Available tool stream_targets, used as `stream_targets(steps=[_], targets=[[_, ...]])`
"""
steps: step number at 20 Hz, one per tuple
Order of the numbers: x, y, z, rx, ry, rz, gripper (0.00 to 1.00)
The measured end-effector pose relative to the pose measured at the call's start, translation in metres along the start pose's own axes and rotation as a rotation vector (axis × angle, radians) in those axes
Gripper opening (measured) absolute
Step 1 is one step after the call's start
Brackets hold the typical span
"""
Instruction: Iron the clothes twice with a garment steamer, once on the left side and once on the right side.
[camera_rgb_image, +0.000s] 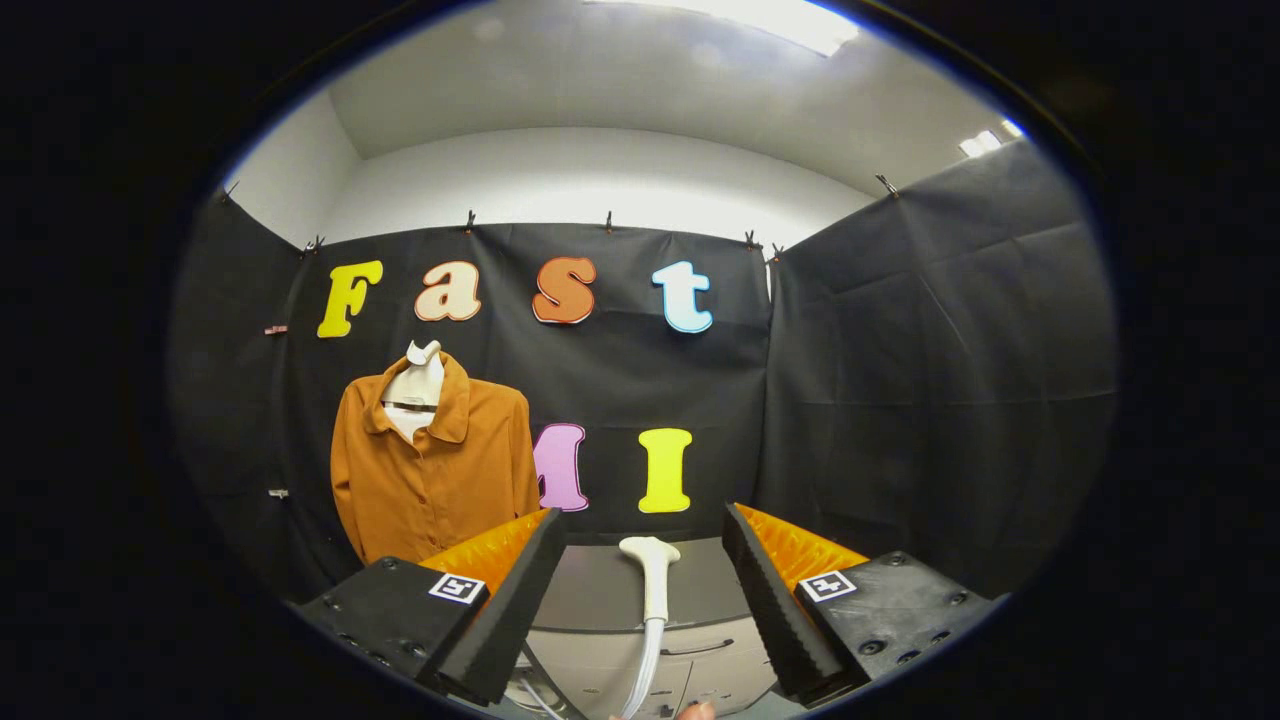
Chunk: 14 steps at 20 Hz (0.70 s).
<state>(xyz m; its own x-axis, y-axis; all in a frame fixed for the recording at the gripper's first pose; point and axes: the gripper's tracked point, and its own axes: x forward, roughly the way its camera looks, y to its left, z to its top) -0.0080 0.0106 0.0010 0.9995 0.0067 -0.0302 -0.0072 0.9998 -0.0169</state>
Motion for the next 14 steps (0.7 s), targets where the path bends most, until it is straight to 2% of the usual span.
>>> stream_targets(steps=[5,9,14], targets=[[0.050,-0.017,-0.041,0.012,0.178,-0.025,0.98],[0.103,-0.018,-0.089,0.049,0.406,0.032,0.99],[0.161,-0.022,-0.160,0.065,0.669,0.051,0.98]])
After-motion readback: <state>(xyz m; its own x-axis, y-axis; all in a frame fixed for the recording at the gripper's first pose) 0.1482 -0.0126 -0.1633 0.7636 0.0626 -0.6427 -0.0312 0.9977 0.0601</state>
